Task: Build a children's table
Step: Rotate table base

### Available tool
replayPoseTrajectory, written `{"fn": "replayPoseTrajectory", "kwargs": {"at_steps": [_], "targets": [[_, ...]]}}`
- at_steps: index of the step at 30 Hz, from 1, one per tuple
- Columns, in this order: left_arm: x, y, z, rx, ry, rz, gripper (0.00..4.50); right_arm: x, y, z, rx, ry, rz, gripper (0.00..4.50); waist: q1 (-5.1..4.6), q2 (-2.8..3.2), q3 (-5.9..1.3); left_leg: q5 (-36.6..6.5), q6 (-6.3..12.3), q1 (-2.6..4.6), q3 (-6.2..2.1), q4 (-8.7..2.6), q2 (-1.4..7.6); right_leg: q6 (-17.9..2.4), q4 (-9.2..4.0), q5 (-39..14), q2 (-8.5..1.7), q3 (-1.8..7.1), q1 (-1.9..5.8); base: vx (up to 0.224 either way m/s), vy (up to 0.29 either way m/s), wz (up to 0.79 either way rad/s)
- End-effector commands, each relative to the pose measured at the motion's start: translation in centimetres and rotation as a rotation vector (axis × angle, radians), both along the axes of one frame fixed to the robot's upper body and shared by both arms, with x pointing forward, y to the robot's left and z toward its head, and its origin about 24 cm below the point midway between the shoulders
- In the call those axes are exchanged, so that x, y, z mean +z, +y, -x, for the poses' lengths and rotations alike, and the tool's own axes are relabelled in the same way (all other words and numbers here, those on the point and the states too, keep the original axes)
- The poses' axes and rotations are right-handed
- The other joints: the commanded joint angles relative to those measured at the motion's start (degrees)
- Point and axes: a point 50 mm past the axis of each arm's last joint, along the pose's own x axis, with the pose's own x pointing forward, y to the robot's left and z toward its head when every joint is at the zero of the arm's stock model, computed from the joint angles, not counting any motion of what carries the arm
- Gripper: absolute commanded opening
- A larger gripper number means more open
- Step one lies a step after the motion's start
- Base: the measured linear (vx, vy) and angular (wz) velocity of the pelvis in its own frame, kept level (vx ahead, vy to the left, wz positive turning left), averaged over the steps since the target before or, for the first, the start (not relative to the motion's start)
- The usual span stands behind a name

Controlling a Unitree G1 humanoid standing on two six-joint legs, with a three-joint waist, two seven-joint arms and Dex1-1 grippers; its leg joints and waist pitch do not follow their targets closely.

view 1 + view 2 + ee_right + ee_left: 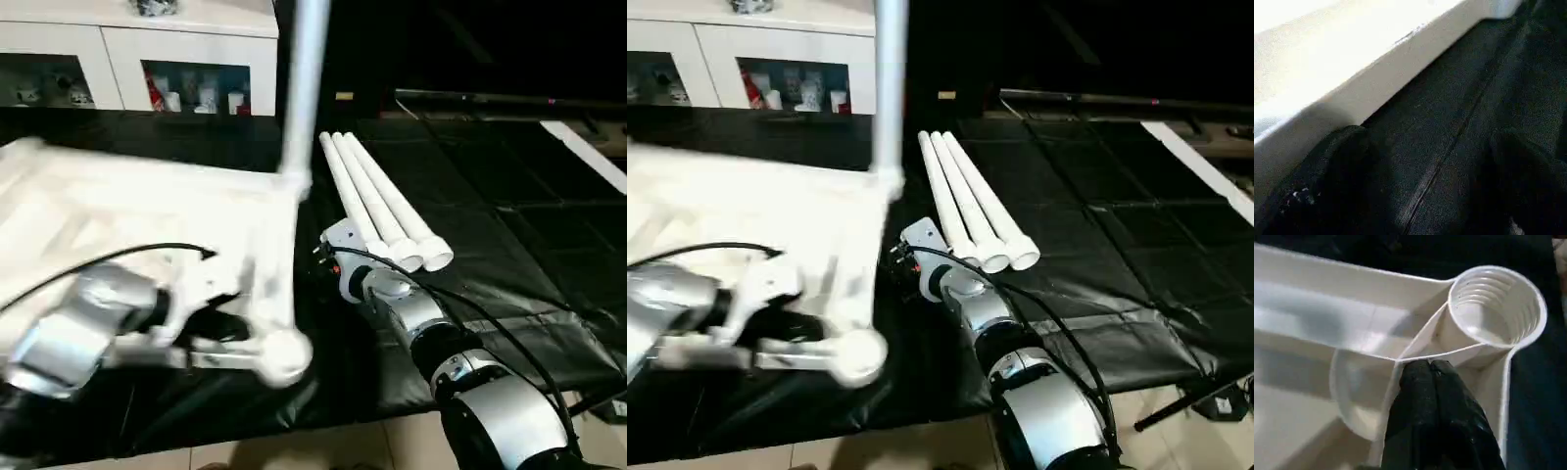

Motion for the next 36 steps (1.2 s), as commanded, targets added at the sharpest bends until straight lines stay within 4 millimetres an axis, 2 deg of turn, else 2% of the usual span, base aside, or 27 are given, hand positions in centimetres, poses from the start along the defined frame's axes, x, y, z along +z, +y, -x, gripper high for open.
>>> {"fn": "replayPoseTrajectory", "kwargs": {"at_steps": [1,8,9,12,15,16,17,21,23,26,27,28,30,31,32,33,36], "targets": [[1.3,-0.9,-1.6,0.016,-0.159,-0.006,0.03,0.5,2.6,0.7,0.124,-0.013,-0.022,4.50,0.31,2.41,-4.13,-18.0,-3.72,0.50,-1.28,-4.49,2.43,-10.4,-4.05,-15.8,-4.54,3.92,2.83,0.000,0.000,0.00],[1.0,0.1,-2.9,0.094,-0.237,-0.076,0.03,0.9,2.4,0.4,0.122,-0.031,-0.023,4.50,0.26,2.52,-4.17,-17.7,-3.26,0.63,-1.31,-4.45,2.55,-10.7,-3.96,-15.6,-4.56,3.90,2.73,0.000,0.000,0.00],[1.5,-0.1,-2.8,0.087,-0.242,-0.033,0.03,1.5,2.0,0.0,0.116,-0.060,-0.016,4.50,0.25,2.40,-4.10,-18.1,-3.20,0.66,-1.29,-4.47,2.59,-10.7,-4.03,-16.0,-4.56,3.89,2.66,0.000,0.000,0.00],[2.1,-0.3,-2.7,0.086,-0.249,0.017,0.03,2.5,1.6,-0.7,0.093,-0.088,-0.029,4.50,0.59,2.55,-4.12,-17.9,-3.48,0.81,-1.22,-4.46,2.65,-11.0,-3.93,-15.5,-4.58,3.91,2.57,0.000,0.000,0.00],[3.0,0.3,-3.3,0.151,-0.285,0.047,0.03,5.1,0.4,-2.7,-0.061,-0.154,-0.042,4.50,0.70,2.52,-4.21,-17.0,-3.70,0.78,-1.16,-4.45,2.61,-11.4,-3.58,-13.5,-4.41,3.88,2.61,0.000,0.000,0.00],[3.2,0.5,-3.4,0.158,-0.283,0.054,0.03,5.3,0.2,-3.0,-0.084,-0.158,-0.033,4.50,0.71,2.49,-4.10,-17.0,-3.81,0.80,-1.13,-4.47,2.55,-11.2,-3.67,-13.9,-4.36,3.86,2.56,0.000,0.000,0.00],[3.5,0.9,-3.5,0.179,-0.275,0.076,0.33,6.2,-0.2,-3.7,-0.150,-0.168,-0.007,4.50,0.65,2.56,-4.02,-17.7,-4.00,0.87,-1.14,-4.41,2.42,-10.9,-3.68,-15.4,-4.38,3.88,2.41,0.000,0.000,0.00],[4.4,1.4,-3.4,0.188,-0.288,0.099,0.47,7.7,-0.7,-4.9,-0.232,-0.124,0.013,4.50,0.59,2.74,-3.97,-19.7,-4.70,0.98,-1.24,-4.40,2.31,-9.2,-3.78,-17.7,-4.27,3.86,2.21,0.000,0.000,0.00],[4.6,1.4,-3.0,0.187,-0.289,0.107,0.78,8.1,-0.9,-5.2,-0.229,-0.095,-0.017,4.50,0.64,2.74,-4.16,-18.7,-4.46,0.86,-1.17,-4.32,2.39,-9.8,-3.55,-15.3,-4.34,3.91,2.30,0.000,0.000,0.00],[4.4,1.3,-2.5,0.174,-0.277,0.104,0.85,8.2,-1.2,-5.4,-0.248,-0.099,0.016,4.50,0.84,2.70,-4.42,-15.0,-4.10,0.59,-0.98,-4.19,2.39,-11.1,-3.00,-9.7,-4.24,3.87,2.59,0.000,0.000,0.00],[4.2,1.1,-2.1,0.166,-0.262,0.109,0.95,8.1,-1.6,-5.5,-0.283,-0.085,0.029,4.50,0.89,2.12,-4.51,-13.4,-3.79,0.38,-0.92,-4.16,2.44,-11.6,-2.73,-8.0,-4.34,3.84,2.84,0.000,0.000,0.00],[4.0,1.0,-1.8,0.159,-0.251,0.113,1.10,8.0,-1.9,-5.6,-0.310,-0.075,0.038,4.50,0.95,2.24,-4.61,-12.4,-3.80,0.37,-0.91,-4.10,2.49,-11.8,-2.50,-7.0,-4.41,3.86,2.92,0.000,0.000,0.00],[3.9,0.9,-1.5,0.157,-0.242,0.116,1.25,7.8,-2.6,-5.7,-0.366,-0.059,0.051,4.50,0.97,1.93,-4.47,-11.9,-3.54,0.36,-0.67,-4.02,2.35,-11.5,-2.63,-7.4,-4.28,3.82,2.78,0.000,0.000,0.00],[3.9,0.9,-1.4,0.158,-0.241,0.117,1.30,7.7,-2.7,-5.7,-0.380,-0.056,0.055,4.50,1.10,2.00,-4.45,-11.8,-3.57,0.33,-0.62,-3.98,2.22,-11.1,-2.66,-7.9,-4.21,3.82,2.75,0.000,0.000,0.00],[3.9,0.9,-1.4,0.160,-0.239,0.119,1.56,7.6,-2.9,-5.7,-0.397,-0.052,0.054,4.50,1.10,1.78,-4.49,-11.6,-3.47,0.23,-0.58,-3.95,2.18,-10.9,-2.66,-8.0,-4.19,3.83,2.78,0.000,0.000,0.00],[3.9,0.9,-1.3,0.161,-0.238,0.120,1.56,7.6,-3.0,-5.7,-0.407,-0.049,0.053,4.50,1.17,1.82,-4.41,-11.7,-3.49,0.05,-0.65,-3.94,2.18,-10.5,-2.64,-8.6,-4.26,3.84,2.76,0.000,0.000,0.00],[3.9,0.9,-1.1,0.160,-0.234,0.120,1.81,7.4,-3.2,-5.7,-0.425,-0.031,0.040,4.50,1.09,1.71,-4.19,-14.0,-3.66,0.00,-0.71,-3.90,2.11,-9.2,-3.15,-13.3,-4.40,3.89,2.55,0.000,0.000,0.00]]}}
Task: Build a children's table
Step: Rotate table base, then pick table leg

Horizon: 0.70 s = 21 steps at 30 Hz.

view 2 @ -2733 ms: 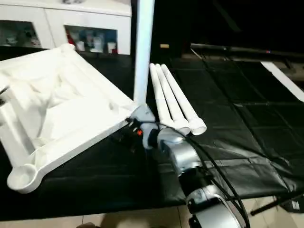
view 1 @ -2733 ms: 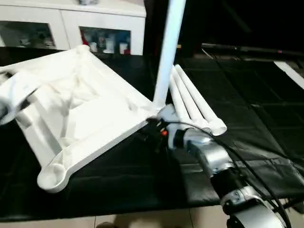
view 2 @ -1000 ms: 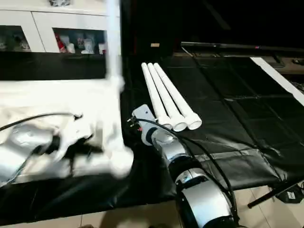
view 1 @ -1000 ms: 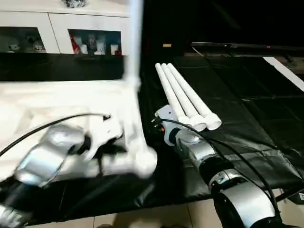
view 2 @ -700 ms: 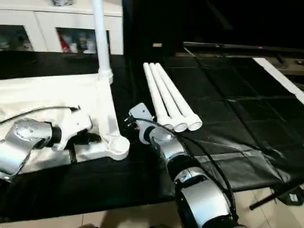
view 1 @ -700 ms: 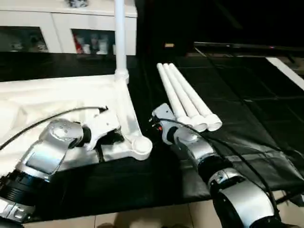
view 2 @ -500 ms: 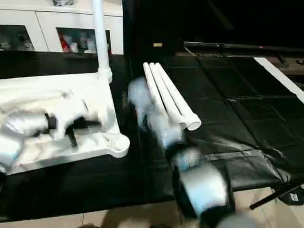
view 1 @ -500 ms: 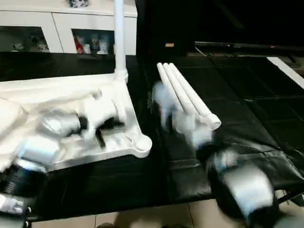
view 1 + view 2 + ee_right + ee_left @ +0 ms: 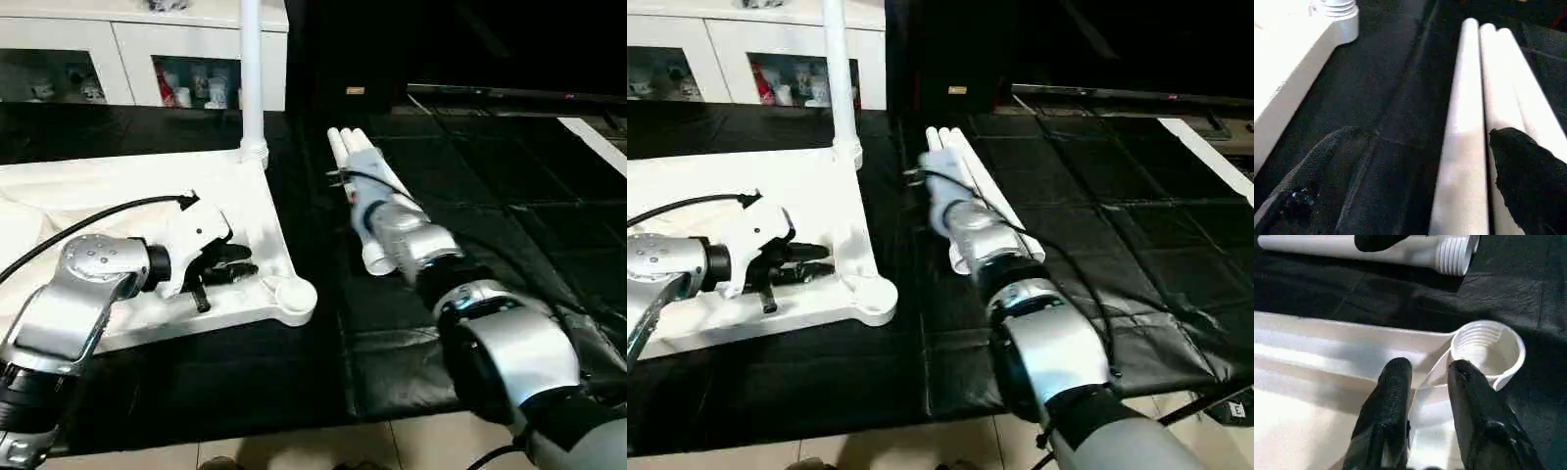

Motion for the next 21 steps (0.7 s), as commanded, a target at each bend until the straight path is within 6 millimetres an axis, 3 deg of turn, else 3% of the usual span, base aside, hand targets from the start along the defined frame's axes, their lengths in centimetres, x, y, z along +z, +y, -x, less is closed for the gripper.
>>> {"fn": "replayPoseTrajectory", "kwargs": {"at_steps": [1,4,11,21], "targets": [[0.3,-0.2,0.4,-0.014,-0.001,-0.001,1.81,0.2,-0.5,-0.2,-0.041,0.023,-0.027,4.50,0.24,1.58,-4.13,-14.7,-3.49,0.71,-0.69,-4.02,2.09,-9.0,-3.80,-14.1,-4.42,3.88,3.23,0.000,0.000,0.00],[0.3,-0.2,0.5,-0.018,0.006,-0.004,2.12,-0.1,-0.7,-0.1,-0.047,0.030,-0.036,4.50,0.15,1.85,-4.07,-16.2,-3.80,0.73,-0.85,-4.05,2.08,-8.4,-3.99,-16.4,-4.28,3.78,3.04,0.000,0.000,0.00],[0.4,-0.4,0.7,-0.024,0.035,-0.003,2.66,-1.2,-0.9,0.2,-0.111,0.128,-0.089,4.50,0.25,2.24,-4.27,-16.1,-4.18,0.75,-0.93,-3.98,2.08,-9.4,-3.63,-13.6,-4.19,3.70,3.06,0.000,0.000,0.00],[0.5,-0.2,0.9,-0.016,0.035,-0.017,3.44,-2.7,-1.5,1.0,-0.160,0.266,-0.068,4.50,0.35,1.92,-4.26,-15.7,-4.28,0.63,-0.95,-3.99,2.03,-9.1,-3.52,-13.6,-4.19,3.63,3.18,0.000,0.000,0.00]]}}
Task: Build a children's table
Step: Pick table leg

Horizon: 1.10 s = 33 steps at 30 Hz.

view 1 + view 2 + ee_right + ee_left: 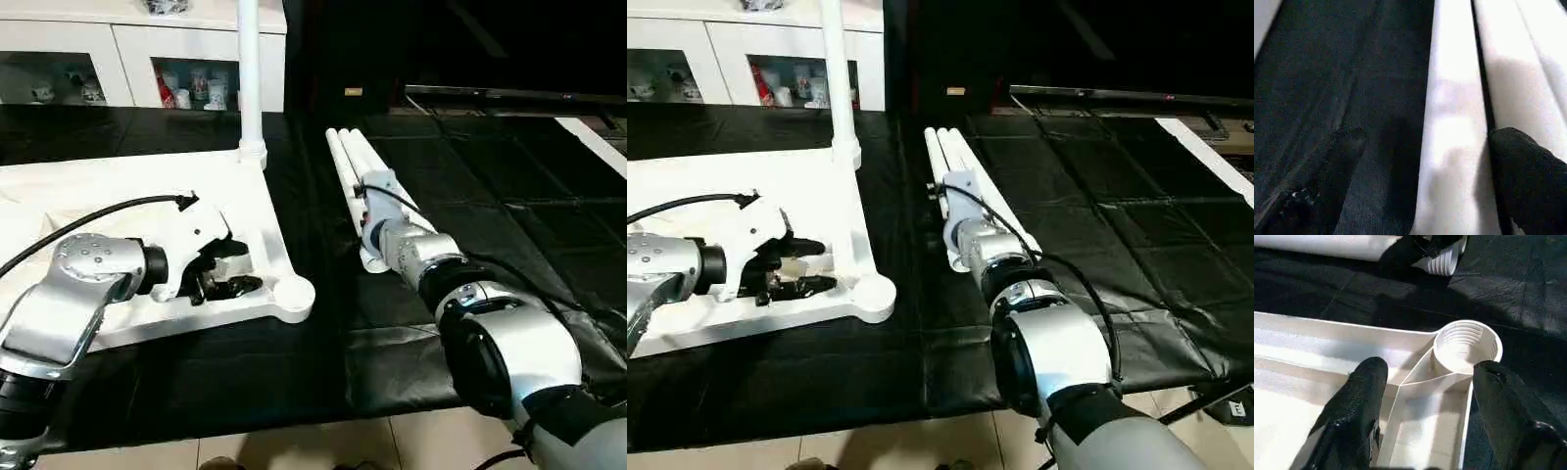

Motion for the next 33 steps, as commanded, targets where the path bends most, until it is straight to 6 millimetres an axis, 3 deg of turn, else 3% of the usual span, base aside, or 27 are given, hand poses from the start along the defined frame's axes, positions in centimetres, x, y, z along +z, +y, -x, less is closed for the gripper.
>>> {"fn": "replayPoseTrajectory", "kwargs": {"at_steps": [1,7,9,13,14,20,21,23,33], "targets": [[0.1,-0.2,0.3,-0.011,0.000,-0.012,3.48,-0.1,-0.5,0.0,-0.034,0.041,-0.016,4.50,0.24,1.74,-4.26,-15.7,-4.18,0.64,-0.85,-4.08,2.03,-8.9,-3.74,-13.9,-4.17,3.63,3.22,0.000,0.000,0.00],[0.1,-0.2,0.3,-0.012,0.006,-0.016,4.03,-0.8,-0.3,0.6,-0.030,0.142,-0.106,4.50,0.27,1.93,-4.21,-16.7,-4.26,0.82,-0.90,-4.06,2.00,-8.5,-3.88,-15.1,-4.14,3.61,3.09,0.000,0.000,0.00],[0.2,-0.2,0.3,-0.016,0.006,-0.016,4.26,-0.9,-0.3,0.8,-0.018,0.160,-0.112,4.14,0.33,1.96,-4.17,-17.1,-4.35,0.76,-0.94,-4.09,2.02,-8.6,-3.99,-15.7,-4.26,3.60,3.12,0.000,0.000,0.00],[0.3,-0.6,0.4,-0.036,0.019,-0.002,4.40,-1.7,-0.3,1.3,0.005,0.215,-0.124,3.90,0.37,1.83,-4.11,-17.5,-4.38,0.87,-0.97,-4.10,2.05,-8.7,-4.05,-16.6,-4.30,3.60,3.01,0.000,0.000,0.00],[0.3,-0.6,0.5,-0.037,0.020,-0.003,4.49,-1.9,-0.4,1.4,-0.003,0.225,-0.133,3.72,0.31,1.51,-4.07,-18.0,-4.45,0.93,-0.98,-4.14,2.10,-8.5,-4.17,-17.5,-4.31,3.56,2.97,0.000,0.000,0.00],[0.2,-0.4,0.5,-0.030,0.019,-0.014,4.50,-2.7,-1.0,1.8,-0.014,0.251,-0.111,3.28,0.50,1.31,-3.82,-20.2,-4.79,1.24,-1.14,-4.22,2.09,-7.1,-4.64,-22.3,-4.47,3.50,2.66,0.000,0.000,0.00],[0.2,-0.4,0.5,-0.028,0.017,-0.014,4.50,-2.9,-1.2,2.0,-0.012,0.260,-0.102,3.22,0.55,0.95,-3.82,-20.8,-4.79,1.36,-1.14,-4.20,2.09,-6.7,-4.80,-23.5,-4.52,3.46,2.61,0.000,0.000,0.00],[0.3,-0.4,0.5,-0.025,0.016,-0.013,4.50,-3.1,-1.4,2.0,-0.004,0.264,-0.090,3.01,0.65,1.04,-3.80,-21.3,-4.87,1.44,-1.21,-4.24,2.10,-6.2,-4.94,-24.7,-4.59,3.48,2.53,0.000,0.000,0.00],[0.2,-0.4,0.5,-0.020,0.014,-0.009,4.50,-2.9,-1.6,1.9,0.014,0.242,-0.067,2.09,1.23,0.82,-3.97,-21.7,-5.07,1.50,-1.30,-4.31,2.10,-5.4,-4.97,-25.4,-4.57,3.42,2.41,0.000,0.000,0.00]]}}
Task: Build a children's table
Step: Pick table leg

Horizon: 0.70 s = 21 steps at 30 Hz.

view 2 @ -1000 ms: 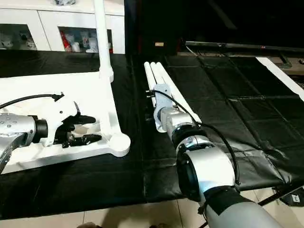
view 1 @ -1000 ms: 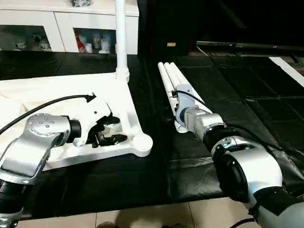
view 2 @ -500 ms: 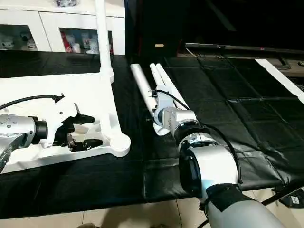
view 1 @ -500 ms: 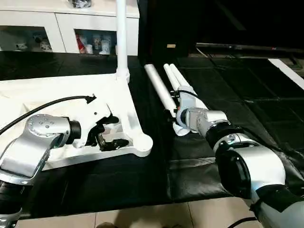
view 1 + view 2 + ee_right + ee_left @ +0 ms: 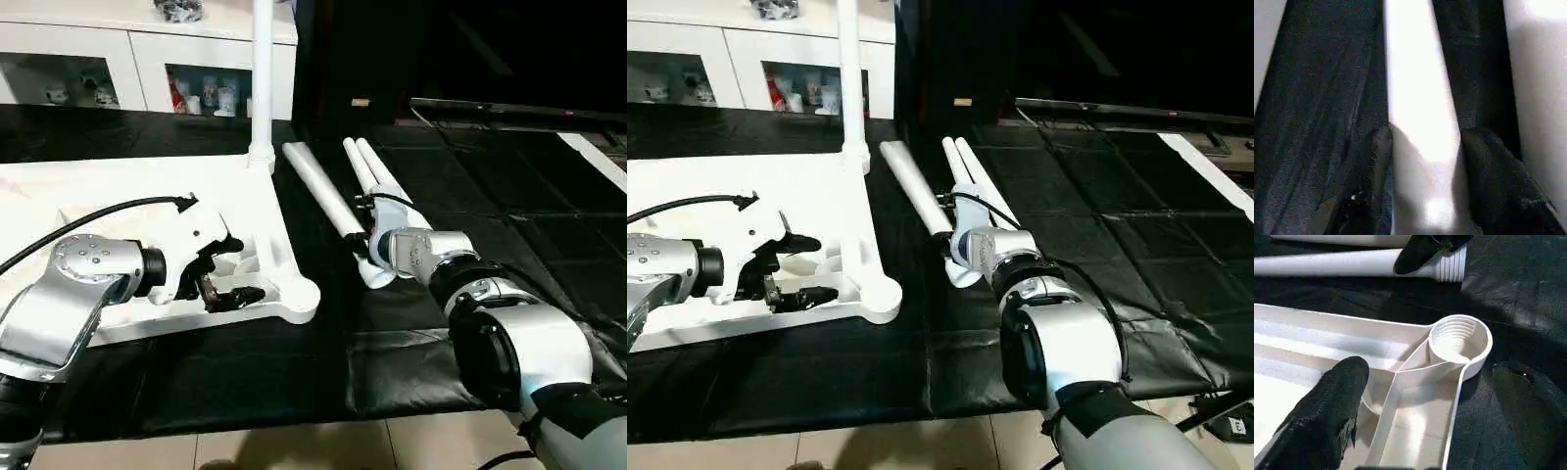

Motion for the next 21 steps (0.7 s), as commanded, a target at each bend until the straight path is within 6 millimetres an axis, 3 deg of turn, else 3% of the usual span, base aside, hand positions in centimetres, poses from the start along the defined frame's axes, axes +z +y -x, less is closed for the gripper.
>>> {"fn": "replayPoseTrajectory", "kwargs": {"at_steps": [1,12,14,16,21], "targets": [[0.1,-0.5,0.2,-0.021,-0.007,-0.002,4.50,-1.9,-0.4,1.1,-0.010,0.065,-0.001,2.09,-0.17,1.64,-3.40,-21.8,-5.03,0.82,-1.24,-4.37,2.12,-5.7,-5.01,-25.2,-4.55,3.44,1.75,0.000,0.000,0.00],[0.0,-0.8,0.0,-0.020,-0.012,0.004,4.50,-1.3,-0.7,0.5,-0.099,0.007,-0.086,1.86,-0.21,1.54,-3.49,-21.9,-4.75,0.82,-1.24,-4.31,2.05,-5.3,-5.15,-26.0,-4.55,3.34,1.76,0.000,0.000,0.00],[-0.1,-0.9,-0.1,-0.003,-0.028,0.034,4.50,-0.3,-0.1,0.0,-0.051,-0.060,-0.156,1.86,-0.23,1.74,-3.48,-22.0,-4.66,0.80,-1.19,-4.28,2.06,-5.5,-5.15,-25.4,-4.50,3.37,1.72,0.000,0.000,0.00],[-0.2,-1.0,-0.3,0.023,-0.043,0.063,4.50,0.7,0.5,-0.5,-0.037,-0.113,-0.246,1.86,-0.20,1.70,-3.64,-21.2,-4.34,0.62,-1.18,-4.24,2.11,-6.0,-5.02,-24.2,-4.58,3.44,1.99,0.000,0.000,0.00],[0.0,-1.1,-1.6,0.131,-0.119,0.161,4.50,3.0,0.8,-1.5,-0.020,-0.214,-0.376,1.86,-0.04,2.11,-4.19,-15.2,-3.43,0.00,-0.85,-4.08,2.17,-8.7,-3.91,-14.4,-4.26,3.55,2.57,0.000,0.000,0.00]]}}
